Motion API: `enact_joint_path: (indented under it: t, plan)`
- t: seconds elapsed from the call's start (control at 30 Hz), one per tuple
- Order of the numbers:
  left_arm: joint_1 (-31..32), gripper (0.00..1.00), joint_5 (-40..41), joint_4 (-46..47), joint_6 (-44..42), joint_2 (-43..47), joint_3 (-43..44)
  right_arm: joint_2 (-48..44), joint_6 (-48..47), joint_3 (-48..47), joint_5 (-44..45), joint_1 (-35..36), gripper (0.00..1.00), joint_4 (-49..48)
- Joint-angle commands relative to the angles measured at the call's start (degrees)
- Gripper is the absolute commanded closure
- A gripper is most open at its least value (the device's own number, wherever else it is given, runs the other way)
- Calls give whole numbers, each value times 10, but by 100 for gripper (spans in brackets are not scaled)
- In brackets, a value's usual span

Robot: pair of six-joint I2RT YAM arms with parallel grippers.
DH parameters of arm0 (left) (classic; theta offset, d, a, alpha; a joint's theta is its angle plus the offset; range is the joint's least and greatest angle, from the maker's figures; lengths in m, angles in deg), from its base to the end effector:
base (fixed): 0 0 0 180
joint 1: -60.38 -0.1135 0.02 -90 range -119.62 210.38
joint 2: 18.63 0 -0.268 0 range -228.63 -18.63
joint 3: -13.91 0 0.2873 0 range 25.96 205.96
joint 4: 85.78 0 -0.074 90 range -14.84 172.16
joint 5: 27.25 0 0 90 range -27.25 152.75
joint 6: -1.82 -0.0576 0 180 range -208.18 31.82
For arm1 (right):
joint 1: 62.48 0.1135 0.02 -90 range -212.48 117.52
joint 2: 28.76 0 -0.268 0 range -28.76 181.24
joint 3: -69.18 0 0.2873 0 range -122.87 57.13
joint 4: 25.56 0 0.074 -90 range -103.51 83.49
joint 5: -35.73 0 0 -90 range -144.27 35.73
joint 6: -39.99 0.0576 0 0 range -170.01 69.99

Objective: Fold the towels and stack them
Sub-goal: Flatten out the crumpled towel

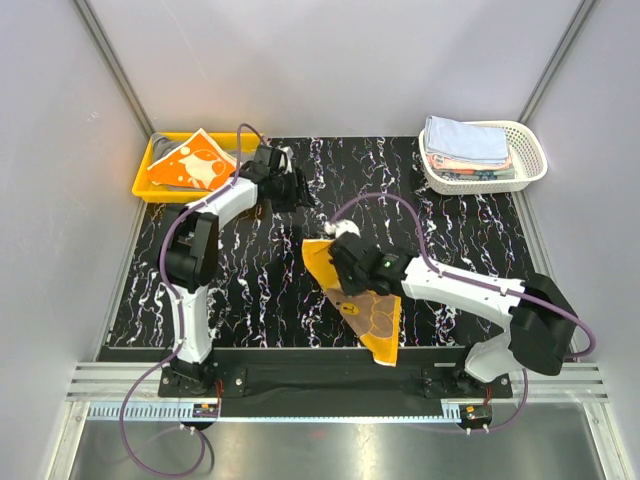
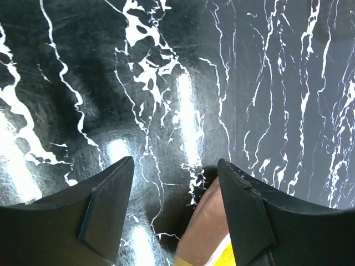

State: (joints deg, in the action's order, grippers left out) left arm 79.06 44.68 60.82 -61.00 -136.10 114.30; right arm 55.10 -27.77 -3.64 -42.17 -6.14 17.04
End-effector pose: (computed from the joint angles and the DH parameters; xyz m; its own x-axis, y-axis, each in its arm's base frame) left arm 0.4681 -0.1771 0.1676 -0.8746 -0.1627 -0.4568 0.1034 0.8578 -0.5035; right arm 0.2044 0.2851 0.2200 -0.6951 -0.3762 -0.6126 -0.5206 0.8511 0.0681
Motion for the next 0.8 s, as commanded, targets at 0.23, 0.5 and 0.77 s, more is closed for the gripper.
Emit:
enact_joint_path:
  t: [0.23,0.5,0.77]
  plan:
    - [21,33,47,80,24,110,-143,-49,84,40,131,-30,100,50]
    - [63,28,28,170,-35,208,-210,-35,79,29,125,-35,100,47]
    - [130,27,109,56,-113,218,-165,-38,83,31,124,-35,100,47]
